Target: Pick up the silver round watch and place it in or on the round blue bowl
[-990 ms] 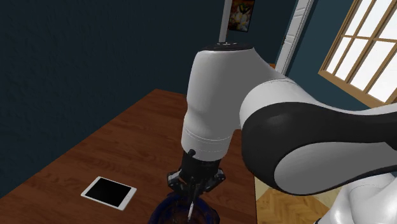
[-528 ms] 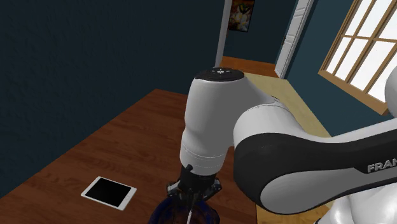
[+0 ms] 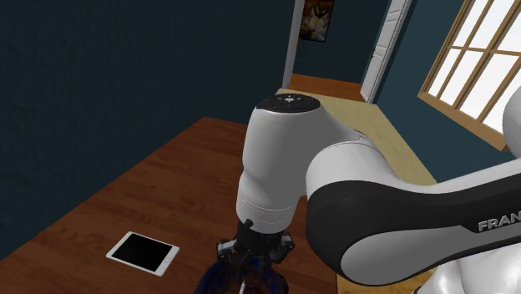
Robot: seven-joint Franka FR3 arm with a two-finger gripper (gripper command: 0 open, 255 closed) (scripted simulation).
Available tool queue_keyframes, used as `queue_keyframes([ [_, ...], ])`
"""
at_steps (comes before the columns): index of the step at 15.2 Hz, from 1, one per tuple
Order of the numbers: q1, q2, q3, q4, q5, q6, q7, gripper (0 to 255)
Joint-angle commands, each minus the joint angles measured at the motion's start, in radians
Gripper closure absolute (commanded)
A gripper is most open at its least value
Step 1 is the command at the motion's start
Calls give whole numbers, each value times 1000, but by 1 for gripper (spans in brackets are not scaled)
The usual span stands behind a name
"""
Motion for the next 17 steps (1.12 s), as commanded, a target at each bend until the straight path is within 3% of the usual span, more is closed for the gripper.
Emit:
queue_keyframes([
  [1,0,0,0,0,0,0,0,0],
  [5,0,0,0,0,0,0,0,0],
  [9,2,-49,-29,88,10,-134,-13,0],
  [17,2,-49,-29,88,10,-134,-13,0],
])
